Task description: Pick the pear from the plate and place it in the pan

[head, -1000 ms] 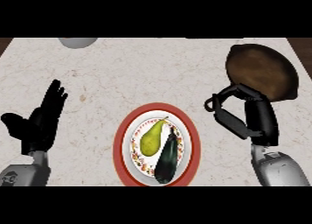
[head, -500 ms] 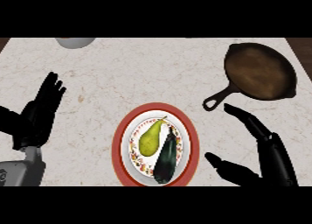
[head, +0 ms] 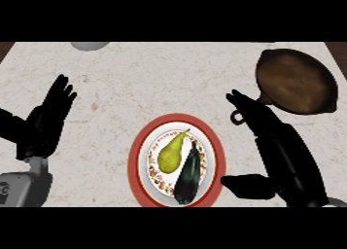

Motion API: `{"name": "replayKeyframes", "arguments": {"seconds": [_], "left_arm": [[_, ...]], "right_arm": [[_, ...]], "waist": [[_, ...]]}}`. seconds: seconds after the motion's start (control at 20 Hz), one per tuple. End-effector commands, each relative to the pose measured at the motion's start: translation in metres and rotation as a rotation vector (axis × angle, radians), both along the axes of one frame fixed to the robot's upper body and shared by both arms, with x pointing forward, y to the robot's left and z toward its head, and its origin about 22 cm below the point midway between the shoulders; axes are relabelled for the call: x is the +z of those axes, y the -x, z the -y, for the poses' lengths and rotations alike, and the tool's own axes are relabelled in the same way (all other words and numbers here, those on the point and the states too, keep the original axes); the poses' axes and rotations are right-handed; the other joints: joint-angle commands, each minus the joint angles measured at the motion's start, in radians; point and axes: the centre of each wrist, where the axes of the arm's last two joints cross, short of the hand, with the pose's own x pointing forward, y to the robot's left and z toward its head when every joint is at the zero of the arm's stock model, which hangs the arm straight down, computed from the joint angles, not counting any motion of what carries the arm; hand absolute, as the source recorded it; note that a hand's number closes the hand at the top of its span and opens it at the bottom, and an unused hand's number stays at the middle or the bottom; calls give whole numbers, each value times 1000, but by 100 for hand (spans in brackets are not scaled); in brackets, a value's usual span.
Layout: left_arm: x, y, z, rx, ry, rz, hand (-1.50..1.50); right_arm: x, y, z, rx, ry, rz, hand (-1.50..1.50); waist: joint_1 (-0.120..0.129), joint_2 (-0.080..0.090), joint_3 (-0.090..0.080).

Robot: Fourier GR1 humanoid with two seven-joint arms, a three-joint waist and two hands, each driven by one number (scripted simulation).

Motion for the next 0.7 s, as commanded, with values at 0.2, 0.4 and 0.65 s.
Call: {"name": "replayKeyframes", "arguments": {"seconds": [0.2,0.4,0.65], "left_arm": [[2,12,4,-7,-1,19,0],[10,-4,1,5,5,13,0],[-9,10,3,-5,1,0,0]], "right_arm": [[16,-34,-52,43,279,-227,-150],[1,-43,-76,101,394,-470,-150],[11,-43,-100,131,441,-508,-150]], "waist": [[11,0,1],[4,4,1],[-4,-1,2]]}}
